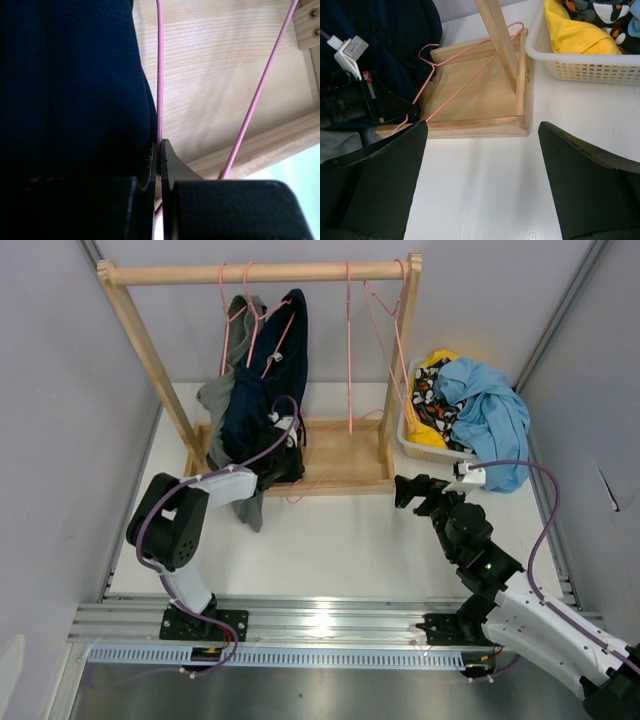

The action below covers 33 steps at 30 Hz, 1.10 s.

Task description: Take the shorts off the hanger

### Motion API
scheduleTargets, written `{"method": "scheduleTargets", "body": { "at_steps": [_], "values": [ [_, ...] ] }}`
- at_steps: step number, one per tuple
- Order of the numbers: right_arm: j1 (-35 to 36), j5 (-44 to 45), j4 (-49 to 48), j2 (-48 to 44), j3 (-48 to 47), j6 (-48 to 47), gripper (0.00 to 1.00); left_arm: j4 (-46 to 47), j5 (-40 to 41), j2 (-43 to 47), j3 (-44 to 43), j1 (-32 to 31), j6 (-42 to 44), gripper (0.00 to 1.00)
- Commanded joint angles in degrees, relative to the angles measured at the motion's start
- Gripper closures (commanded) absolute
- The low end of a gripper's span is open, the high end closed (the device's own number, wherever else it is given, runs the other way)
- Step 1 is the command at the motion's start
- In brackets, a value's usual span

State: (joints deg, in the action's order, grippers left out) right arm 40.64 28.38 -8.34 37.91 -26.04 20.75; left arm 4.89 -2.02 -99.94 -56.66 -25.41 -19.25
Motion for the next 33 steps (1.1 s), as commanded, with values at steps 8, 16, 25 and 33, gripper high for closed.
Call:
{"method": "scheduleTargets", "body": {
  "at_steps": [8, 16, 25, 33],
  "values": [
    [0.23, 1.68, -0.19, -2.67, -0.15, 1.22, 0.01, -12.69, -2.29, 24.23, -3.54, -1.22, -1.32, 1.00],
    [0.23, 0.62, 0.25, -3.19, -0.24, 2.89, 0.01, -29.55, 11.94, 33.31, -11.71, -5.96, 2.81, 1.00],
    [0.31, 0.36, 1.66, -4.95, -0.59, 3.77, 0.01, -41.35, 28.46, 31.30, -26.90, -8.86, 8.87, 1.00],
    [0.31, 0.89, 2.98, -5.83, -1.03, 4.03, 0.01, -51.62, 38.58, 24.98, -35.00, -19.23, 12.91, 1.00]
  ]
}}
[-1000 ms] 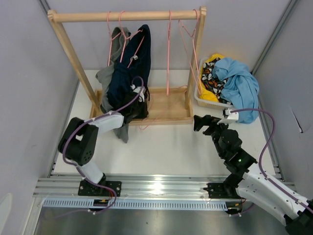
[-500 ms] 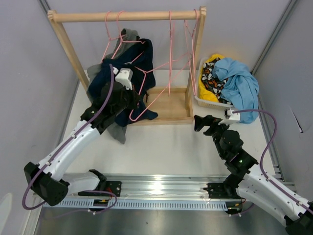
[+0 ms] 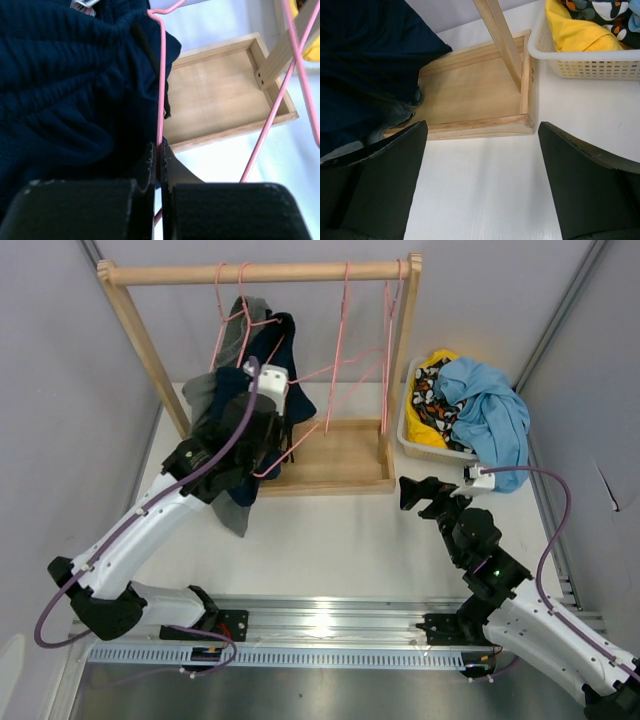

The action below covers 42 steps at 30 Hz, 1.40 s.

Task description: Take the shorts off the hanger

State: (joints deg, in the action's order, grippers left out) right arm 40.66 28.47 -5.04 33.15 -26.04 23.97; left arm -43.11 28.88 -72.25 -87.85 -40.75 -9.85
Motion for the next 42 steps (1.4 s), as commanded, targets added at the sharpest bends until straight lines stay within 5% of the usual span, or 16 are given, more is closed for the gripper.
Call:
{"method": "scheduleTargets", "body": {
  "at_steps": [1, 12, 15, 19, 20, 27, 35, 41, 42],
  "values": [
    [0.29, 0.80, -0.32, -1.15, -1.03, 0.82, 0.00, -4.60, 8.98, -3.68, -3.47, -5.98, 3.61, 1.00],
    [0.29, 1.94, 1.08, -3.35, -0.50, 0.03, 0.01, -9.00, 23.94, -8.08, -2.67, -12.42, 5.54, 1.00],
    [0.29, 2.20, 1.43, -3.88, -0.24, -0.06, 0.00, -8.23, 17.90, -9.67, -1.89, -12.77, 4.67, 1.00],
    [0.29, 2.73, 2.22, -6.07, 0.55, -0.41, 0.00, 5.20, -9.82, -5.28, 10.36, -12.86, 1.69, 1.00],
    [0.29, 2.99, 2.66, -6.60, 0.73, -0.41, 0.00, 6.97, -10.42, -4.49, 11.55, -13.30, 0.80, 1.00],
    [0.20, 3.88, 3.99, -9.50, 1.87, -1.29, 0.00, 0.17, 17.13, -6.49, 9.82, -23.83, 1.67, 1.00],
    [0.20, 3.87, 3.54, -10.12, 2.93, -0.23, 0.00, -5.85, 40.88, -8.96, -5.04, -24.64, 10.53, 1.00],
    [0.20, 4.49, 3.89, -11.96, 3.19, -0.94, 0.00, 15.12, 50.03, -6.86, -5.32, -23.59, 37.05, 1.00],
    [0.20, 4.40, 3.90, -12.14, 3.28, -0.94, 0.00, 26.39, 50.39, -6.33, -3.92, -23.50, 46.58, 1.00]
  ]
}}
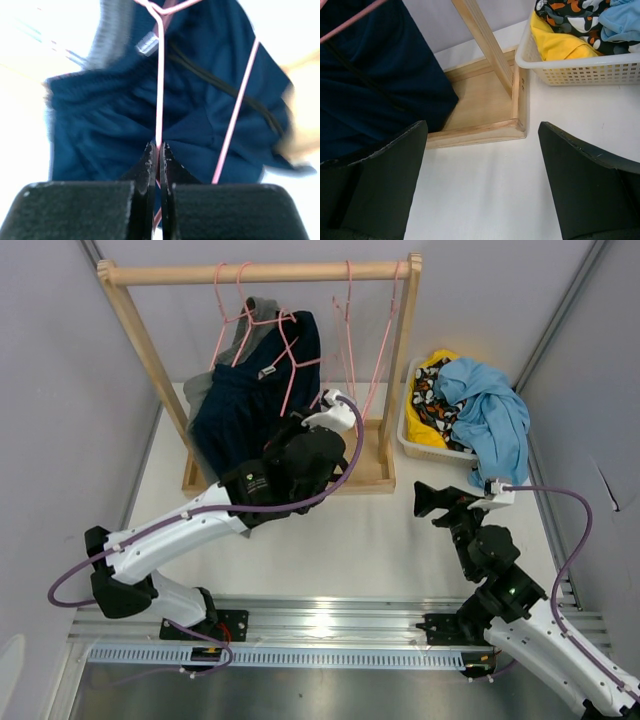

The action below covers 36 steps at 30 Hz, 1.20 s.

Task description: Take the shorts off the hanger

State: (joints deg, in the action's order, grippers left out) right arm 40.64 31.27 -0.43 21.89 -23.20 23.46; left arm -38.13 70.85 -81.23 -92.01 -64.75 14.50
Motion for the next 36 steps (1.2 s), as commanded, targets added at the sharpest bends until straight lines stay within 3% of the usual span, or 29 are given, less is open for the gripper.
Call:
{"method": "scheduleTargets", "body": {
  "at_steps": [1, 2, 3, 5, 6, 9, 12, 16, 20, 22, 30, 34, 36],
  "values": [
    [0.23, 1.60, -0.63, -1.06, 0.44, -0.44, 0.01, 28.30, 8.95, 3.09, 2.16, 0.59, 27.63, 1.00],
    [0.23, 1.60, -0.63, -1.15, 0.52, -0.52, 0.00, 35.51, 9.22, 3.79, 3.92, 0.50, 32.99, 1.00],
    [0.23, 1.60, -0.72, -1.23, 0.79, -0.44, 0.01, 50.89, 9.48, 3.71, 4.72, 0.50, 44.62, 1.00],
    [0.23, 1.60, -0.72, -1.50, 0.96, -0.44, 0.00, 66.44, 9.57, 2.14, 6.75, 0.59, 57.07, 1.00],
    [0.23, 1.60, -0.80, -1.50, 1.05, -0.52, 0.00, 78.96, 9.40, 1.09, 6.49, 0.68, 67.57, 1.00],
    [0.14, 1.34, -1.51, -1.85, 1.67, -0.26, 0.01, 88.56, 8.25, -3.47, 4.21, 1.81, 79.06, 1.00],
    [0.14, 0.64, -2.38, -2.03, 2.37, 0.00, 0.01, 91.83, 7.11, -7.17, 0.61, 2.61, 81.56, 1.00],
    [0.05, 0.37, -3.00, -1.68, 2.37, -0.87, 0.01, 84.03, 6.32, -9.73, -5.19, 3.58, 74.47, 1.00],
    [-0.21, 0.29, -3.18, -1.50, 2.02, -1.66, 0.00, 58.96, 4.39, -10.79, -9.59, 4.37, 57.43, 1.00],
    [-0.30, 0.29, -3.00, -1.59, 2.19, -1.67, 0.01, 51.35, 2.90, -11.58, -12.84, 4.98, 48.28, 1.00],
    [-1.00, 0.02, -3.09, -1.59, 2.63, -1.31, 0.01, 30.06, -0.62, -14.57, -16.71, 5.25, 29.75, 1.00],
    [-1.27, -0.24, -3.26, -0.97, 2.28, -1.23, 0.01, 13.21, -4.05, -14.31, -17.95, 5.25, 17.42, 1.00],
    [-1.27, -0.59, -3.27, -0.62, 2.20, -1.14, 0.00, 11.85, -4.58, -13.69, -15.41, 5.51, 14.34, 1.00]
  ]
}}
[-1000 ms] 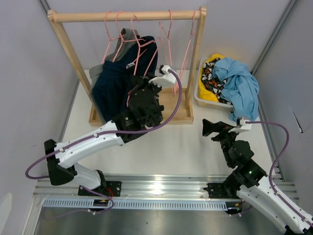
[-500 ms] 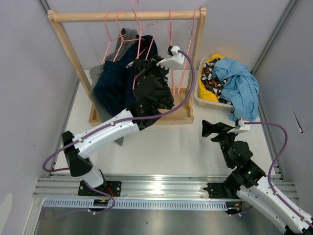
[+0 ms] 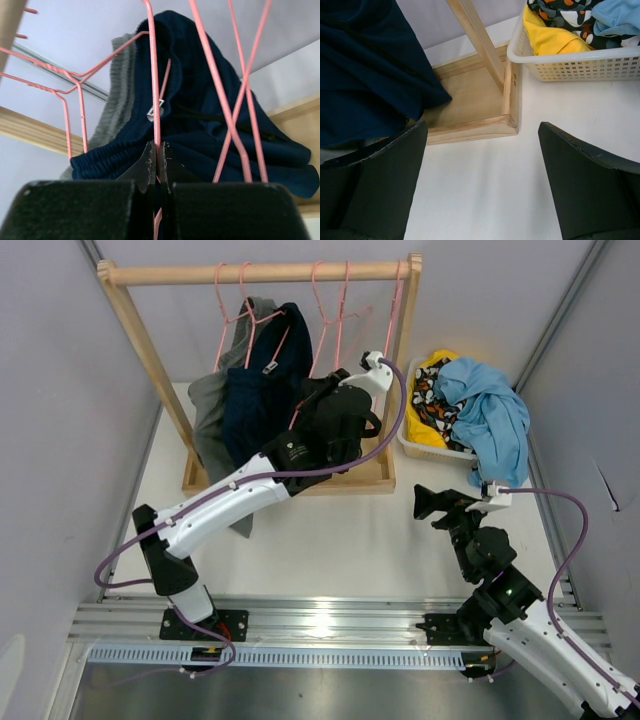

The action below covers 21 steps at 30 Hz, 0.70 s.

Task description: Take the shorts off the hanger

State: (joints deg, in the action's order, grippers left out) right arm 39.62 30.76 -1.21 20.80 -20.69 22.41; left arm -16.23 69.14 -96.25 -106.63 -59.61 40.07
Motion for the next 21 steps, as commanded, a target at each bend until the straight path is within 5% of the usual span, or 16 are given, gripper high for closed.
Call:
{"method": "scheduleTargets", "body": {
  "at_steps": [1, 5, 9, 12, 16, 21],
  "values": [
    [-0.33, -0.18, -2.57, 0.65, -0.23, 0.00, 0.00, -10.22, -2.96, 2.28, 0.01, 0.38, -11.86, 1.00],
    [-0.24, -0.70, -2.48, 1.09, -0.49, 0.79, 0.01, -12.50, -3.40, 4.05, 3.18, 0.47, -15.80, 0.96],
    [-0.24, -1.14, -2.22, 1.70, -0.76, 1.23, 0.00, -20.47, -3.84, 5.10, -0.05, -0.41, -20.37, 0.29],
    [-0.15, -1.32, -2.21, 2.23, -0.85, 1.49, 0.01, -33.22, -5.85, 4.58, -11.08, -2.52, -26.44, 0.01],
    [-0.07, -1.67, -3.18, 3.37, -0.67, 2.46, 0.01, -44.85, -9.71, 4.13, -20.95, -3.49, -32.33, 0.01],
    [0.37, -2.73, -4.41, 5.13, -0.32, 4.30, 0.00, -40.46, -12.01, 10.89, -18.79, -0.42, -32.86, 0.01]
  ]
}}
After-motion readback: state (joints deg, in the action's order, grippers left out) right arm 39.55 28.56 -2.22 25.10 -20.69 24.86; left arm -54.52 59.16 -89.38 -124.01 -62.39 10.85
